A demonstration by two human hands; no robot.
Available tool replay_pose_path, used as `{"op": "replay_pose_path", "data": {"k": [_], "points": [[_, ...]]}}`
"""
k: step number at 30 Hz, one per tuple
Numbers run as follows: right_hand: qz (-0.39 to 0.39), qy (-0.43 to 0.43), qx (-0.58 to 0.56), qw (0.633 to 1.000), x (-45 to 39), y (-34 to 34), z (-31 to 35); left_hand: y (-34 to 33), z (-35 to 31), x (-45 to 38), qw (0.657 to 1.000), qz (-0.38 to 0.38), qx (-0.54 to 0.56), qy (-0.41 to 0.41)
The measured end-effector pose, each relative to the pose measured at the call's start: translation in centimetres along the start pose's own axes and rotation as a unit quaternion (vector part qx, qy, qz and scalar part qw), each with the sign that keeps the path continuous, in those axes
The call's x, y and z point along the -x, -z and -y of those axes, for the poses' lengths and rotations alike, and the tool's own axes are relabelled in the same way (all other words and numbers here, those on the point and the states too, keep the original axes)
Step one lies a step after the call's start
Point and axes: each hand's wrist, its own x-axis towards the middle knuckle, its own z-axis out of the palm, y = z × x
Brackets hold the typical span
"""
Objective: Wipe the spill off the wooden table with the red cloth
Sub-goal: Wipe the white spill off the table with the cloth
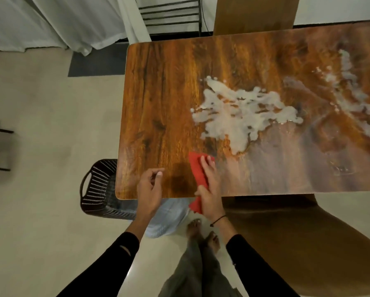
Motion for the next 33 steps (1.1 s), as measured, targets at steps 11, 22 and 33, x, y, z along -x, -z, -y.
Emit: {"op": "replay_pose_path", "data": {"k": [11,22,33], "points": [[0.066,0.247,0.56,0.788,-6.2,-8.7,-6.4,-3.0,4.6,-2.5,0.986,-0.056,-0.155,-0.03],[0.057,0.239,0.57,0.784,-11.7,-7.3,-4.5,-5.0,4.4,-4.5,0.978,-0.074,-0.185,-0.064],[-0.119,0.077,0.576,0.805,-17.8,5.6,-3.6,-8.7,1.9,-8.5,0.954,0.022,-0.27,-0.129]]}}
